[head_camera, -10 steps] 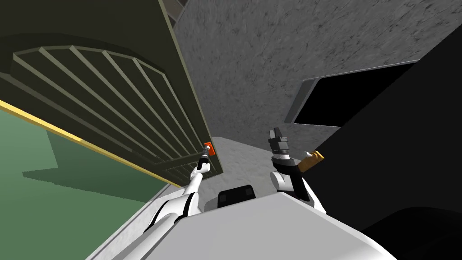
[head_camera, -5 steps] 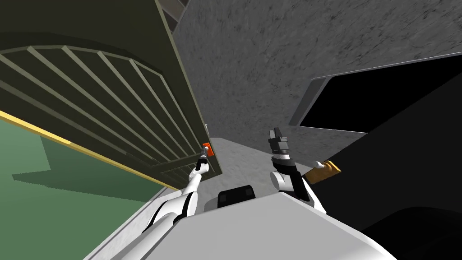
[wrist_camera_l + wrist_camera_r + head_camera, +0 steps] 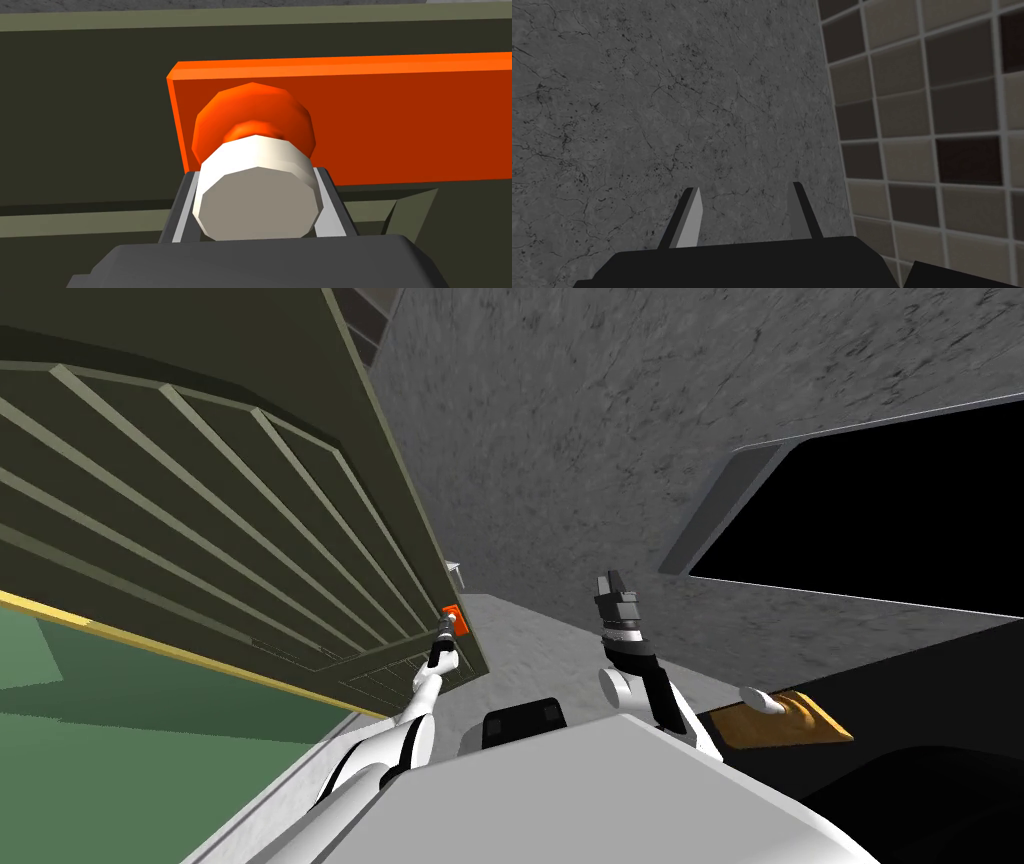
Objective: Push the door open
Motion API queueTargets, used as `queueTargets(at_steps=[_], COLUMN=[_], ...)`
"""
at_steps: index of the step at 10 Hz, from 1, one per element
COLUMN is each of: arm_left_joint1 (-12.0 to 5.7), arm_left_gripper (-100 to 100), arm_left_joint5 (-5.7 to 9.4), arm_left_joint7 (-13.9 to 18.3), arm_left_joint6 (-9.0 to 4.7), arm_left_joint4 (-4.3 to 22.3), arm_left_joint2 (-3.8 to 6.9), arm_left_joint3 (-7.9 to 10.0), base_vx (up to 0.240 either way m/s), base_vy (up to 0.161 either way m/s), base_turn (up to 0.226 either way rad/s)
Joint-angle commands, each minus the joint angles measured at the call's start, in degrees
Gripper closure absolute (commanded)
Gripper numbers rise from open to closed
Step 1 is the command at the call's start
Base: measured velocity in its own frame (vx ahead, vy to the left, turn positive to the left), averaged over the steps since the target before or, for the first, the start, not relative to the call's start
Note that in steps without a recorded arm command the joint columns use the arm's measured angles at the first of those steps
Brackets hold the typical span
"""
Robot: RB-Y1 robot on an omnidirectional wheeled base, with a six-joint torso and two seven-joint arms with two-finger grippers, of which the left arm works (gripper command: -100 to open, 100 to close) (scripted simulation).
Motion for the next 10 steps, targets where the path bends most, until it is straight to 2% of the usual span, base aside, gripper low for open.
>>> queueTargets(at_steps=[1, 5, 6, 7, 10], arm_left_joint1=[-0.60, -0.37, -0.26, -0.13, 0.10], arm_left_gripper=[100, 100, 100, 100, 100], arm_left_joint5=[0.35, 0.97, 0.93, 1.28, 1.79], arm_left_joint7=[-0.07, -0.68, -0.62, -0.91, -1.41], arm_left_joint6=[-1.00, -1.08, -1.07, -1.14, -1.23], arm_left_joint4=[1.50, 1.70, 1.85, 1.86, 2.03], arm_left_joint2=[0.79, 1.55, 1.59, 2.11, 2.71], arm_left_joint3=[0.87, 2.63, 2.55, 3.52, 4.94], base_vx=[0.197, 0.174, 0.073, 0.144, 0.197], base_vy=[-0.097, -0.088, -0.030, -0.038, -0.059], base_turn=[0.063, 0.056, 0.043, 0.054, 0.056])
